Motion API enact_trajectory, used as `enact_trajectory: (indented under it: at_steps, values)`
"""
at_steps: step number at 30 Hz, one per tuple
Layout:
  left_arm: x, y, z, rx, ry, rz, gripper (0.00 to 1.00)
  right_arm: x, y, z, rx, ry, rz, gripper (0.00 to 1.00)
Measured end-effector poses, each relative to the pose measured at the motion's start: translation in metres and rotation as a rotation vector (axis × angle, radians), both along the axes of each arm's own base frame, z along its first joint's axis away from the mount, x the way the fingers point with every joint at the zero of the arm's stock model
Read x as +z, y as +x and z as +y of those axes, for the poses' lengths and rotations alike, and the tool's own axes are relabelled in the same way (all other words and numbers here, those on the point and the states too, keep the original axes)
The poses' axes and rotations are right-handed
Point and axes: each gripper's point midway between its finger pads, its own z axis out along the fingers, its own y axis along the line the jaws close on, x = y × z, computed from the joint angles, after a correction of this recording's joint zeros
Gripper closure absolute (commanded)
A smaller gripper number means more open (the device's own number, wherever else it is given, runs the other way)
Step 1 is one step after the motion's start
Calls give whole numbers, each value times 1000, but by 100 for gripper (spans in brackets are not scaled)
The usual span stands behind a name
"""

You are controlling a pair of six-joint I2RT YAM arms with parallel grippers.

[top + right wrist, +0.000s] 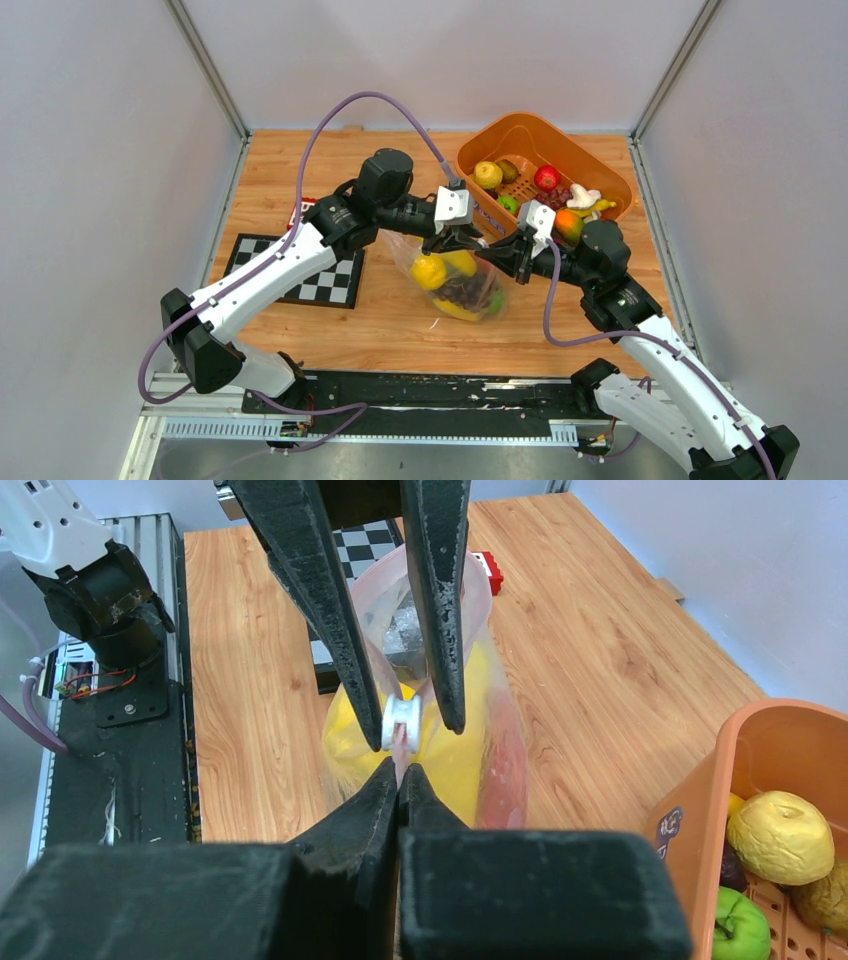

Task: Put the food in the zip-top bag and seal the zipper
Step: Zip the zipper food storage bag at the center of the board.

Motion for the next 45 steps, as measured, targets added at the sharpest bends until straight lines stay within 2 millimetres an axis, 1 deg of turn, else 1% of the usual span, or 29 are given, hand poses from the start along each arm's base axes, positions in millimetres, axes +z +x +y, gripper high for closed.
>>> enact_trajectory:
  at_steps: [4,8,9,17,31,38,45]
  values:
    - [1,1,-1,6,-4,2,79,0,0,0,-1,0,0,100]
    - [1,1,-1,8,-3,-2,97,1,1,-1,-6,1,-2,100]
    - [1,1,0,7,-2,-3,100,1,1,-1,-10,2,-1,100]
    - [-3,5,0,29,14,-26,100,1,2,-6,-51,21,6,100]
    - [-14,8,10,84,61,-47,100,0,1,-8,-66,46,-7,100]
    - [-18,15,25,140,80,-50,100,4,0,-9,-67,57,-21,100]
    - [-29,25,45,219,117,-60,100,4,-1,-10,-72,71,-36,100]
